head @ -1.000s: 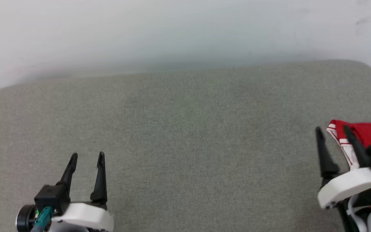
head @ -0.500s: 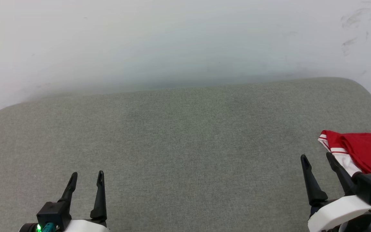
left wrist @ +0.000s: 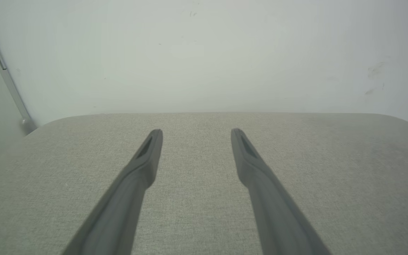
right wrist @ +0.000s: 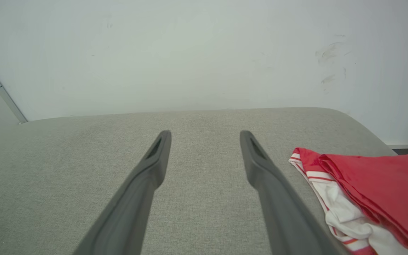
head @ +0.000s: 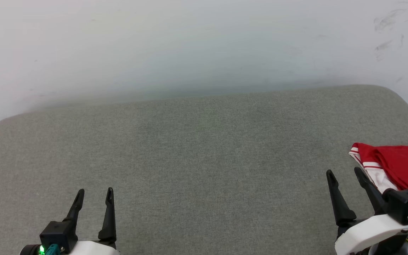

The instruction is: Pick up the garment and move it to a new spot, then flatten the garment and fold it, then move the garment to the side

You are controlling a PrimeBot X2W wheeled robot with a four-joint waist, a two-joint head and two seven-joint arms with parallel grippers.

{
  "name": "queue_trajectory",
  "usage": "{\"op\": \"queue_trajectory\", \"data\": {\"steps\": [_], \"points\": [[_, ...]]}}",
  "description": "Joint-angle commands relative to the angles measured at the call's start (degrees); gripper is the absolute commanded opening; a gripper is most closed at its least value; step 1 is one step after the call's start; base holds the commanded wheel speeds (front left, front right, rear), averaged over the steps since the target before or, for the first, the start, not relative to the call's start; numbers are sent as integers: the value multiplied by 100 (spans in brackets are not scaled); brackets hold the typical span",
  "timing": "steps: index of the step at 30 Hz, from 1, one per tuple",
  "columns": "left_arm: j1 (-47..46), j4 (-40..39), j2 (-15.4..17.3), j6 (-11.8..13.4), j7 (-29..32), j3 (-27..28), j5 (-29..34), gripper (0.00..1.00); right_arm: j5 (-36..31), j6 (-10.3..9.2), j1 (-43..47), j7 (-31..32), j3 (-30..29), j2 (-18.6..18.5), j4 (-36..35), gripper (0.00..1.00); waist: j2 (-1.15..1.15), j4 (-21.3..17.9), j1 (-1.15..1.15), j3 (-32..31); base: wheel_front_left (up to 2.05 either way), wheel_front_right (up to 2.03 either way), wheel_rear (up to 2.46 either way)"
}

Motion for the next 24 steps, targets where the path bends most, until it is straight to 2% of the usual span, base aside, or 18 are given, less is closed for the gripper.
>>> {"op": "queue_trajectory", "data": {"steps": [1,6,7,10,24], "points": [[-48,24,29,-14,-29,12,-2,100,5,-5,-71,-22,15,19,12,100,0,-7,0,6,0,0,0],[-69,60,14,-48,-31,12,-67,100,48,-4,-96,-59,28,18,28,100,0,-14,0,30,0,0,0],[-21,57,0,-47,1,5,-75,0,24,0,-42,-34,21,1,23,0,0,-15,0,31,0,0,0],[28,176,-70,-63,34,-10,-154,0,102,0,16,-29,25,5,152,0,0,-13,1,33,0,0,0],[-202,349,-267,-307,427,270,-1511,0,1654,0,-192,23,-82,19,488,0,0,18,1,60,0,0,0]]}}
